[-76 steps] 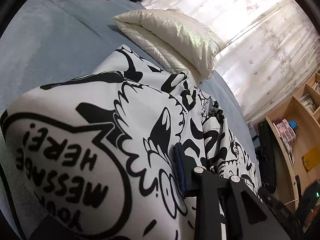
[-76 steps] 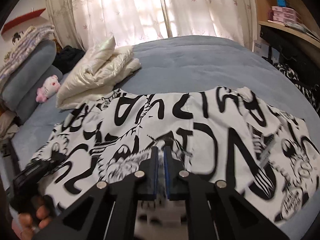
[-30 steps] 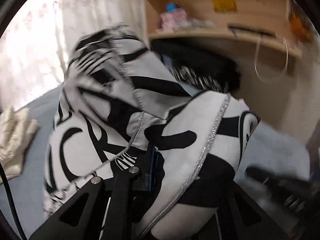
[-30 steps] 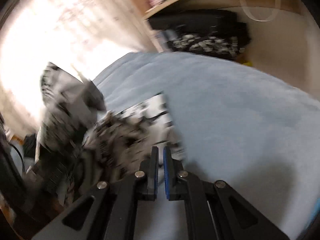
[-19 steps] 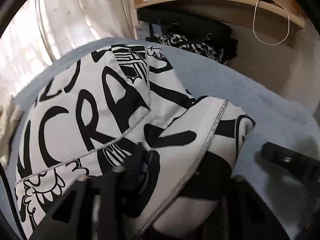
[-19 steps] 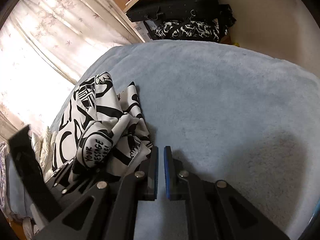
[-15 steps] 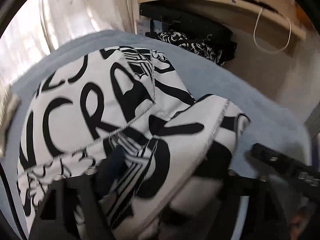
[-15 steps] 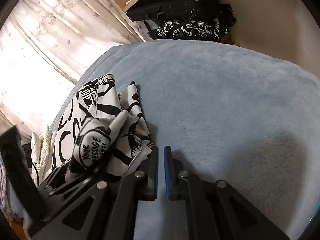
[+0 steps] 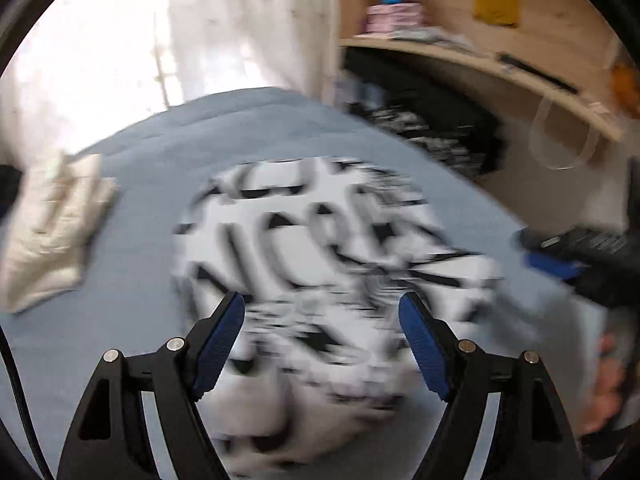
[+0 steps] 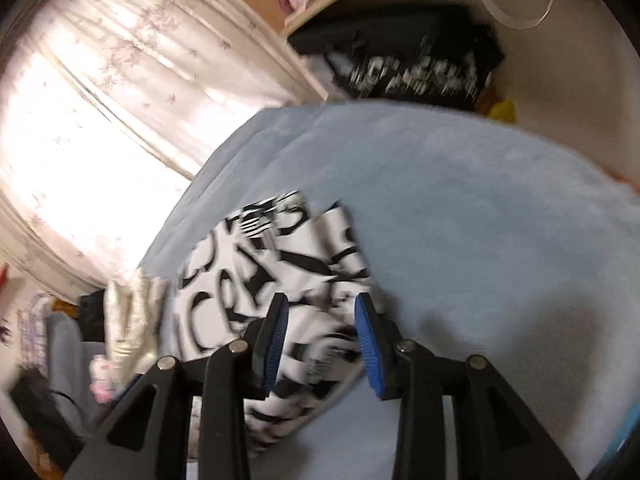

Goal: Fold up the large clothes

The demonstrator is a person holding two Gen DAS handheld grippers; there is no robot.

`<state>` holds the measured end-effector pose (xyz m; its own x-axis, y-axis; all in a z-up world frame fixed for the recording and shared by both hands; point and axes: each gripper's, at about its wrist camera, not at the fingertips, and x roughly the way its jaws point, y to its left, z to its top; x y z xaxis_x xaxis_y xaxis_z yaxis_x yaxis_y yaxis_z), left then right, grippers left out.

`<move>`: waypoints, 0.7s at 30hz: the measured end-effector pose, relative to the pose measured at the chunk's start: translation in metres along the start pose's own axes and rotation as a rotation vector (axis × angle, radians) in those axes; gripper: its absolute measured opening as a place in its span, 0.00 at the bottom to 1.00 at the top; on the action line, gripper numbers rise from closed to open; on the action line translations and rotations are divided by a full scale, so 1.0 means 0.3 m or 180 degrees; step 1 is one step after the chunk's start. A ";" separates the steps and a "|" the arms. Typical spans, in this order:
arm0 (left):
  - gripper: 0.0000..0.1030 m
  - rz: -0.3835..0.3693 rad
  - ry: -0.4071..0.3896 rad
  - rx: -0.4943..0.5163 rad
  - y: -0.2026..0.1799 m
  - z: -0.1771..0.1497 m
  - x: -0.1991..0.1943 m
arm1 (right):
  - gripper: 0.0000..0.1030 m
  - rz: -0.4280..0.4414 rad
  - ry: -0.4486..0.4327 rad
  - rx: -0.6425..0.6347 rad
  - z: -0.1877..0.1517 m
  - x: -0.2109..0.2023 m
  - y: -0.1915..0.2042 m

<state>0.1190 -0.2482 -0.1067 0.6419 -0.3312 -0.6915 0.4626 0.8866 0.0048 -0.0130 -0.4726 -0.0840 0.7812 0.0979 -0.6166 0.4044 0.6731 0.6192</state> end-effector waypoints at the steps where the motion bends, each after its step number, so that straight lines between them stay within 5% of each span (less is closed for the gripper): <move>1: 0.76 0.0069 0.0061 -0.0029 0.013 0.013 0.031 | 0.34 0.0056 0.0118 0.0035 0.016 0.022 0.006; 5: 0.70 0.0180 0.0416 -0.0367 0.146 -0.004 0.131 | 0.34 -0.0089 0.0712 -0.0012 0.075 0.172 0.044; 12: 0.70 0.0069 0.0521 -0.0542 0.183 -0.054 0.227 | 0.35 -0.0227 0.1330 -0.0073 0.097 0.358 0.040; 16: 0.71 0.0207 0.0489 -0.0386 0.150 -0.064 0.237 | 0.37 -0.0044 0.1459 -0.0083 0.098 0.452 0.043; 18: 0.71 0.0269 0.0492 -0.0350 0.145 -0.060 0.245 | 0.26 0.0002 0.1411 -0.0121 0.105 0.469 0.051; 19: 0.71 0.0265 0.0496 -0.0350 0.146 -0.056 0.243 | 0.11 -0.0008 0.1340 -0.0196 0.111 0.454 0.065; 21: 0.72 0.0212 0.0469 -0.0356 0.148 -0.051 0.237 | 0.10 -0.0028 0.1169 -0.0461 0.122 0.393 0.106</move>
<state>0.1758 -0.2274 -0.1668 0.5686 -0.2271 -0.7907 0.3461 0.9380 -0.0206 0.1093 -0.4664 -0.1191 0.5453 0.3296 -0.7707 0.3185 0.7690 0.5542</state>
